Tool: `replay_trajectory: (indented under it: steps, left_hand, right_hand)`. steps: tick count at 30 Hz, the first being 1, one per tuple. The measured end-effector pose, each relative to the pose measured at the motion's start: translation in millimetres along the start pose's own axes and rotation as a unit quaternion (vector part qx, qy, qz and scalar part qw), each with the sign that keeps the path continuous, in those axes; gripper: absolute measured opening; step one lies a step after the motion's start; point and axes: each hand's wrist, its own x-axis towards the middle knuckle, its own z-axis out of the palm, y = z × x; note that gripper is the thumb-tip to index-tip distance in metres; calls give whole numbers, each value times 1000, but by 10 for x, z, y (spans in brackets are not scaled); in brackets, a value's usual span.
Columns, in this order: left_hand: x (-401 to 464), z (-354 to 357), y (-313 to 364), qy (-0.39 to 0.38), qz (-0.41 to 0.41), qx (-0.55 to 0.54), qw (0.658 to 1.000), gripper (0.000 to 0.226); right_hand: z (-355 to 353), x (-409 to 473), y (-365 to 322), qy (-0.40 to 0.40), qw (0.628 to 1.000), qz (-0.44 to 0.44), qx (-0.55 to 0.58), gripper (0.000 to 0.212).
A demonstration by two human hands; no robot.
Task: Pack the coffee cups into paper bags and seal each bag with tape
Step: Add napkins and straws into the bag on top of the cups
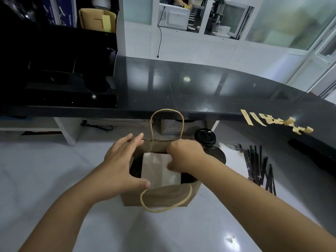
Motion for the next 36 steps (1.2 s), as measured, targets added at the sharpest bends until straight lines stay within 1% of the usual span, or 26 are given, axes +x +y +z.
replay_trajectory:
  steps: [2,4,6,8,10,12,14,16,18,19,21,24,25,27,30,33,36]
  left_hand:
    - [-3,-7,2,3,0,1,1000,114]
    - [9,-8,16,3,-1,5,1000,113]
    - [41,-11,19,2,2,4,1000,110]
    - [76,-4,22,-6,13,-2,1000,110]
    - [109,15,22,-15,27,-6,1000,109]
    - [133,33,39,-17,35,-2,999,106]
    - [156,43,57,-19,43,-3,999,104]
    - [164,43,56,-31,50,-3,998,104]
    - [164,27,41,-45,51,6,998,103]
    - [164,14,30,-52,50,11,997,103]
    - [164,-4,14,-66,52,17,996,103]
    - [158,6,45,-92,67,26,993,103]
    - [159,20,66,-100,74,27,992,104]
    - [164,54,118,-119,84,27,989,104]
    - [190,104,203,-138,106,31,984,103]
    - [212,173,324,-151,125,39,980,102]
    - [256,297,444,-171,146,47,973,103]
  right_hand:
    - [25,-33,20,27,999,8,-18,23]
    - [4,-88,80,63,998,18,-5,24]
    - [-45,-160,184,105,993,27,47,21]
    - [-74,-269,327,168,974,44,148,12]
    - [-48,-383,501,248,931,71,256,6]
    - [42,-477,713,295,881,120,349,5]
    - [221,-545,971,301,836,184,420,8]
    - [501,-598,1262,292,797,262,460,12]
    - [815,-677,1543,275,765,345,470,10]
    - [974,-733,1668,265,756,383,461,9]
    - [1294,-863,1906,235,759,444,415,12]
    - [1679,-1007,2134,180,766,499,363,20]
    - [1773,-1028,2171,164,766,509,357,25]
    - [1911,-1041,2183,126,780,515,334,38]
    - [1997,-1046,2142,82,801,518,288,48]
    - [2057,-1063,2114,52,816,517,253,42]
    - [2116,-1108,2108,87,817,510,256,34]
